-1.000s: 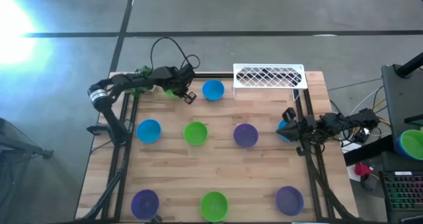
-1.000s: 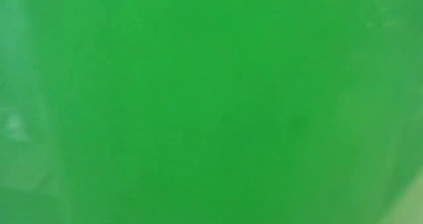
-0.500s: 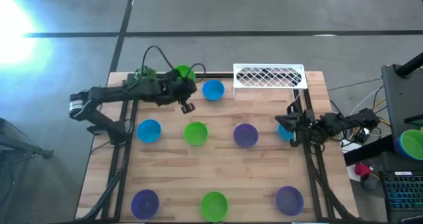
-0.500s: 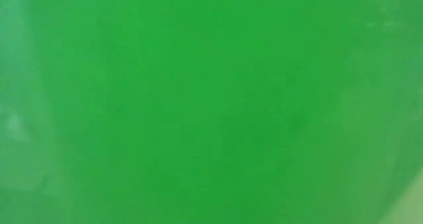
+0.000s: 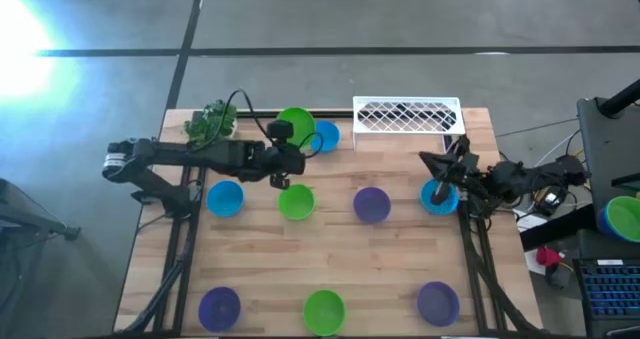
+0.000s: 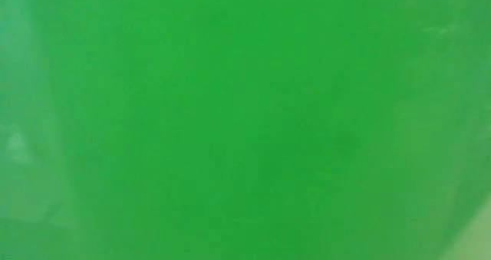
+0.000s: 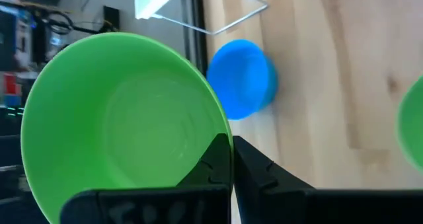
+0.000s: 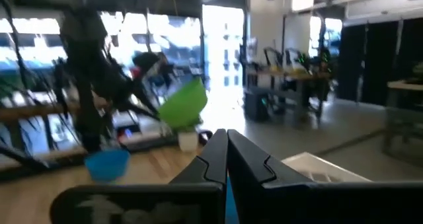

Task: Pick & Place Mini bowls
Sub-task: Put the top green bowl on the shelf

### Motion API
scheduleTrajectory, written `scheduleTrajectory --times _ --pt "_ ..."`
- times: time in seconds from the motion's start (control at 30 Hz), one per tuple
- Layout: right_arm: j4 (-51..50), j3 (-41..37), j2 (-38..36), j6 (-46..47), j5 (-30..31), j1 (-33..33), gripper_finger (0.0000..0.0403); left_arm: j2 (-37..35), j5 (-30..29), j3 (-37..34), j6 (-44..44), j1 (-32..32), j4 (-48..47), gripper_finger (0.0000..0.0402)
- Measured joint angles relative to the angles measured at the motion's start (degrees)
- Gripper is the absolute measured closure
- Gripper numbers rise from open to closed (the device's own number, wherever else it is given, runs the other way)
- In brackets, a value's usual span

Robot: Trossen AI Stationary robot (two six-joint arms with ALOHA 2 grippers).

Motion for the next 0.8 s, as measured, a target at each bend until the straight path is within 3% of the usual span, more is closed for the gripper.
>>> scheduleTrajectory --times 0.23,0.5,0.7,0.8 --pt "-6.73 10.22 14.09 6.28 0.47 -1.93 0.0394 0.02 -1.6 0.0 7.85 0.02 4.47 0.0401" --pt "-7.31 18.15 27.65 13.72 -0.04 -8.77 0.0394 0.02 -1.59 0.0 12.8 0.04 6.81 0.0401" --pt "-7.2 22.59 34.76 16.21 -9.49 -14.7 0.0394 0.66 -1.48 0.0 13.72 0.04 7.54 0.0401" --pt "-7.21 25.08 38.38 19.37 -10.54 -16.53 0.0394 1.71 -1.48 0.0 13.74 0.01 7.67 0.0401"
